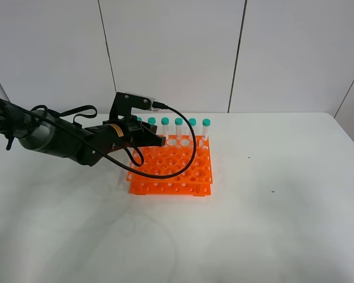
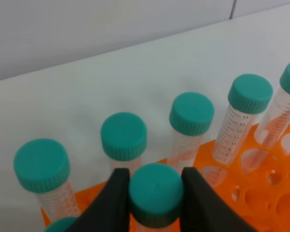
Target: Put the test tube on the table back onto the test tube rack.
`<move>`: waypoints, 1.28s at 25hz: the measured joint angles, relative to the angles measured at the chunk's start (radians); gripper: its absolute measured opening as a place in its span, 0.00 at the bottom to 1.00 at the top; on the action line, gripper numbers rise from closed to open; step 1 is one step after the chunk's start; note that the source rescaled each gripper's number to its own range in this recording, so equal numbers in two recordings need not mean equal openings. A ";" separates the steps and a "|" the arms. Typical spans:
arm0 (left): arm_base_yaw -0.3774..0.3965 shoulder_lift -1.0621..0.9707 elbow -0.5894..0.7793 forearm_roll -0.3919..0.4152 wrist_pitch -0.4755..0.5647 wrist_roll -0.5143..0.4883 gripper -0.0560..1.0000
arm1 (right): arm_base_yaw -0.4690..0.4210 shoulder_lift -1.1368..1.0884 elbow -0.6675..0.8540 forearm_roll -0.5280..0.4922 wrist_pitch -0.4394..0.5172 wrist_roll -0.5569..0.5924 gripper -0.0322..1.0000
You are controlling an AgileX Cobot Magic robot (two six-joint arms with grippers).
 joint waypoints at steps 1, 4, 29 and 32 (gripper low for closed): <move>0.000 0.000 0.000 0.000 0.000 0.000 0.05 | 0.000 0.000 0.000 0.000 0.000 0.000 1.00; 0.002 0.000 0.009 0.000 -0.009 -0.001 0.05 | 0.000 0.000 0.000 0.000 0.000 0.000 1.00; 0.003 -0.008 0.028 -0.001 -0.044 -0.007 0.42 | 0.000 0.000 0.000 0.000 0.000 0.000 1.00; -0.001 -0.054 0.028 -0.001 -0.040 -0.013 0.43 | 0.000 0.000 0.000 0.000 0.000 0.000 1.00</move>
